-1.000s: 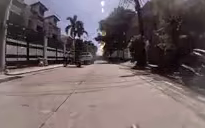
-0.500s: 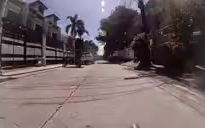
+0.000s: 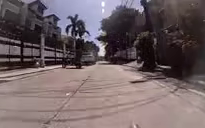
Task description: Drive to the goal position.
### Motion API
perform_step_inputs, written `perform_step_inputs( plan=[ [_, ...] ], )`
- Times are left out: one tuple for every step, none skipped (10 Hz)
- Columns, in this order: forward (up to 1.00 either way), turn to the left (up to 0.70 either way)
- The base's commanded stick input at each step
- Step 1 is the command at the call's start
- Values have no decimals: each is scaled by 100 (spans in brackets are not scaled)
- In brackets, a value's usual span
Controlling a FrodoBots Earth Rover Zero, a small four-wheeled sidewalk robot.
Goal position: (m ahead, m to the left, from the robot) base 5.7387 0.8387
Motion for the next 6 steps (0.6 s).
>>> perform_step_inputs(
  plan=[
    [100,0],
    [100,0],
    [100,0],
    [100,0],
    [100,0],
    [100,0]
  ],
)
